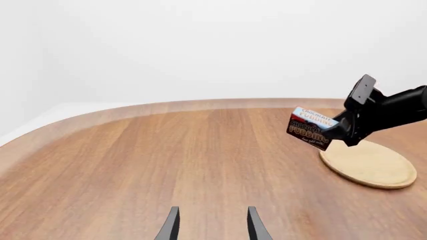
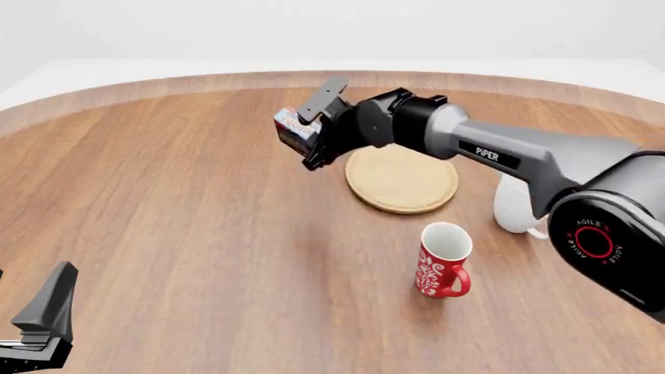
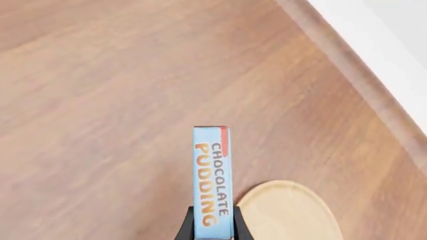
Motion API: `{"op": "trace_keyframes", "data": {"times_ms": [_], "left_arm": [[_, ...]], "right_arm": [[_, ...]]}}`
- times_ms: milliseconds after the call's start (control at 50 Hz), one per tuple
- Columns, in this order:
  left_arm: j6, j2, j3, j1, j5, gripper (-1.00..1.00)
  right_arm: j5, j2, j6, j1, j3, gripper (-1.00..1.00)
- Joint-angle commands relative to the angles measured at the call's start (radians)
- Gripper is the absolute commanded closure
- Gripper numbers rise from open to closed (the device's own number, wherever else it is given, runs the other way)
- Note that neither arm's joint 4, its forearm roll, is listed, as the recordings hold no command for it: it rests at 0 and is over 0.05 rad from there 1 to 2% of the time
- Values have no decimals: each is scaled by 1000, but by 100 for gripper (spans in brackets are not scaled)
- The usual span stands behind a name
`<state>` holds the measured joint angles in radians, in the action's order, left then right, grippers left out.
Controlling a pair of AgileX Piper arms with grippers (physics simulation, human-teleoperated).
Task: Put the chocolate pudding to the left of the plate.
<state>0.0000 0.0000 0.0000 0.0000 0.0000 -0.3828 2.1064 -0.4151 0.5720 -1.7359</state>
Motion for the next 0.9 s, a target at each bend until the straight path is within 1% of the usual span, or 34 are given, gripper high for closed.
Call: {"op": "trace_keyframes", "data": {"times_ms": [20, 200, 320, 400, 440, 540, 760, 900], "left_arm": [[0, 0, 0, 0, 0, -100], [0, 0, 0, 0, 0, -100], [0, 0, 0, 0, 0, -100], [0, 0, 0, 0, 0, -100], [0, 0, 0, 0, 0, -100], [0, 0, 0, 0, 0, -100], [0, 0, 0, 0, 0, -100], [0, 0, 0, 0, 0, -100]], "right_arm": [[-69, 116, 0, -16, -160, 100], [-114, 160, 0, -9, -215, 100], [-184, 199, -10, -7, -280, 100], [-217, 222, -20, -4, -318, 100], [-225, 234, -41, -4, -334, 100], [-240, 252, -30, 3, -368, 100], [-281, 293, -33, 13, -421, 100], [-308, 317, -26, 22, -455, 100]]}}
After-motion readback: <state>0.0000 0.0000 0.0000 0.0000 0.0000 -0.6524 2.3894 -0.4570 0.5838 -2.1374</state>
